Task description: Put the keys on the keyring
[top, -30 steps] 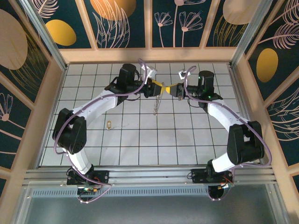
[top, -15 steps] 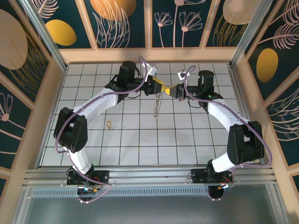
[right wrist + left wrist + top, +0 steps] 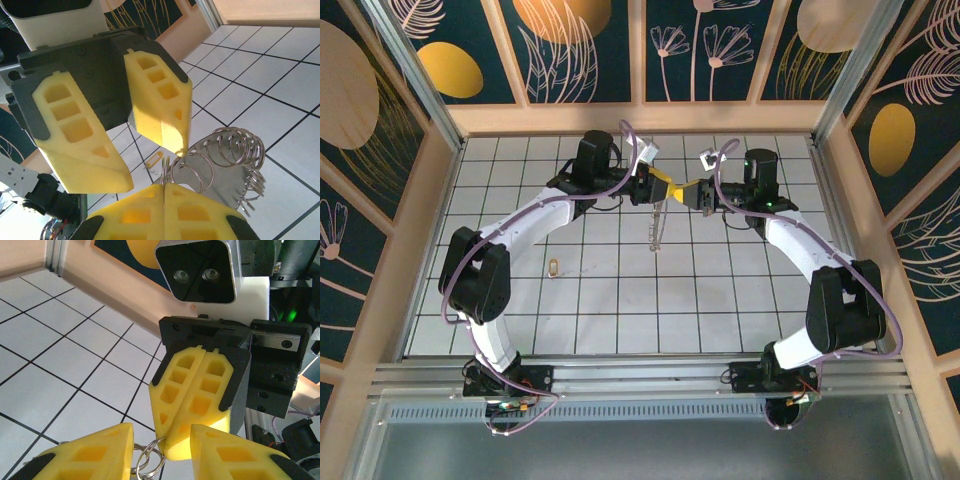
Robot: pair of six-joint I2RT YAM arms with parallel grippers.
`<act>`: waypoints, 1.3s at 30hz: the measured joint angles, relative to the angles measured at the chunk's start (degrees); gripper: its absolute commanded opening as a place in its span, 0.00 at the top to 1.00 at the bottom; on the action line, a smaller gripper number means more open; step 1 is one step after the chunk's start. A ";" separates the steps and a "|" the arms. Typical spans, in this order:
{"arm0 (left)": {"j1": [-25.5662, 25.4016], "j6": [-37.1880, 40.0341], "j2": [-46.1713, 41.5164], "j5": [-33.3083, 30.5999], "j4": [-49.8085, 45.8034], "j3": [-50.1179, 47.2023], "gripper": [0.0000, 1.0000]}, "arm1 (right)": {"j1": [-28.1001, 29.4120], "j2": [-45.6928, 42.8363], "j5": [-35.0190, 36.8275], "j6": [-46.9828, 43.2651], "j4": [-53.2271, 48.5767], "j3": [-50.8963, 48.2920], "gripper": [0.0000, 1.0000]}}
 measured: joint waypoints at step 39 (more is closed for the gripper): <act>0.90 3.65 1.60 4.13 -3.93 0.85 1.00 | -0.02 0.00 0.26 -0.48 -2.56 0.83 1.00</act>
